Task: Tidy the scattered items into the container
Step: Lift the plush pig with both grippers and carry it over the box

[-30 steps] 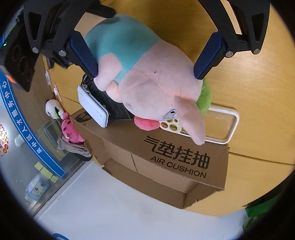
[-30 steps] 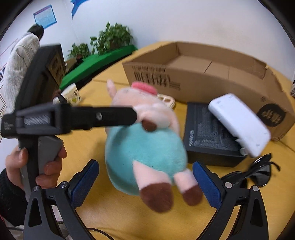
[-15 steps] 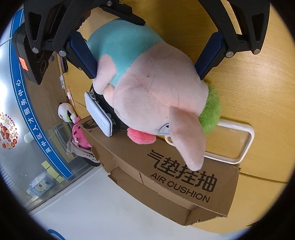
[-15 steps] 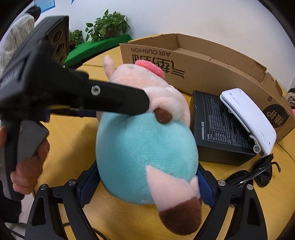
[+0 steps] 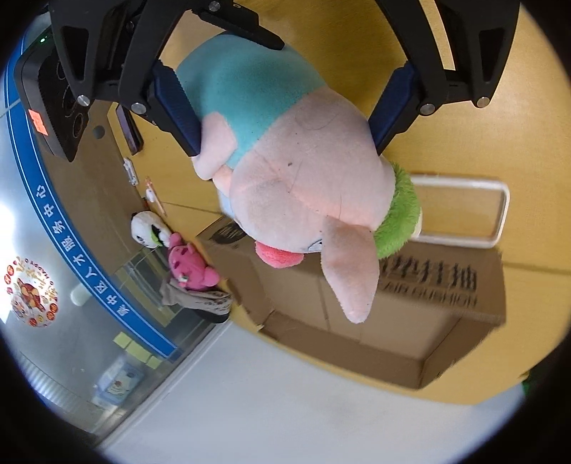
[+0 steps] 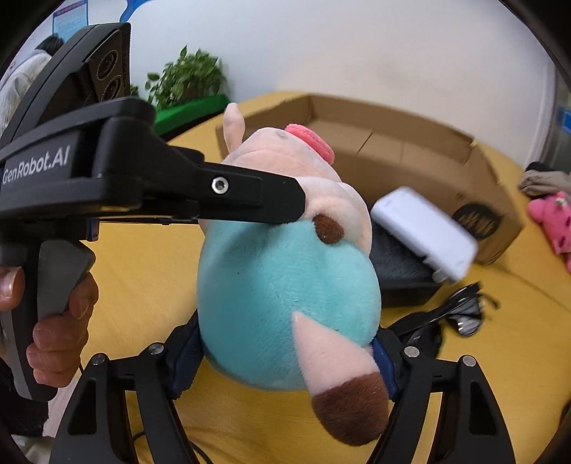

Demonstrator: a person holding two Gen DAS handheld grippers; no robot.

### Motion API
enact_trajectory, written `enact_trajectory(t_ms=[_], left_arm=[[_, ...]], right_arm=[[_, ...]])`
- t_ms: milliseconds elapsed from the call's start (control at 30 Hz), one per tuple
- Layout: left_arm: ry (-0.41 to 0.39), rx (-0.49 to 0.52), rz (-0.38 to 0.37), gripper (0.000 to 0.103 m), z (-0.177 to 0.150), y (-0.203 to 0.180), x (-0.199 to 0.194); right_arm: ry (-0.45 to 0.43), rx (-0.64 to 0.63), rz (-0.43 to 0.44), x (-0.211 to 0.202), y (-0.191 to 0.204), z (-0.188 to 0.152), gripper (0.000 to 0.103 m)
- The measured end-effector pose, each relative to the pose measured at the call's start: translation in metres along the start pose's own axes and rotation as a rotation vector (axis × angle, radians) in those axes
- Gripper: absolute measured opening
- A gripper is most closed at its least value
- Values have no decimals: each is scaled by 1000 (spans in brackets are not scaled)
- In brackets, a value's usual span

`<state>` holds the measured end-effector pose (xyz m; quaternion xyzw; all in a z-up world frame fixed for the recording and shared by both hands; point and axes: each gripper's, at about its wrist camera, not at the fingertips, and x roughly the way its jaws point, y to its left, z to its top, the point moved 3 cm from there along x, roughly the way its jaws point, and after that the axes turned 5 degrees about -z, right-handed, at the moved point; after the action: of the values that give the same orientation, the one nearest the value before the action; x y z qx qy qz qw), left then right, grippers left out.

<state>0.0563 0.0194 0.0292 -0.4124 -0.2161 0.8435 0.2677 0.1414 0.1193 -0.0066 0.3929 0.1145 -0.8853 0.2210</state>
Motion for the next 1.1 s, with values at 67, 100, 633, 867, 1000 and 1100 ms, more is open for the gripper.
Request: enact_trajectory(t_ms=[67, 100, 633, 867, 1000, 1100], left_arm=[[-18, 47, 1, 90, 16, -16, -7], [-27, 70, -1, 90, 24, -23, -11], [-130, 306, 27, 90, 228, -67, -23], [-131, 336, 64, 90, 300, -65, -23], [-133, 350, 82, 91, 332, -67, -23], [-111, 367, 106, 91, 359, -64, -17]], right_arm=[[-31, 2, -17, -12, -4, 12, 82], [-52, 3, -28, -19, -7, 20, 82], [-281, 48, -61, -42, -77, 198, 82], [-314, 57, -33, -19, -93, 280, 82], [-316, 65, -28, -11, -104, 321, 82], [-301, 84, -6, 0, -111, 349, 82]])
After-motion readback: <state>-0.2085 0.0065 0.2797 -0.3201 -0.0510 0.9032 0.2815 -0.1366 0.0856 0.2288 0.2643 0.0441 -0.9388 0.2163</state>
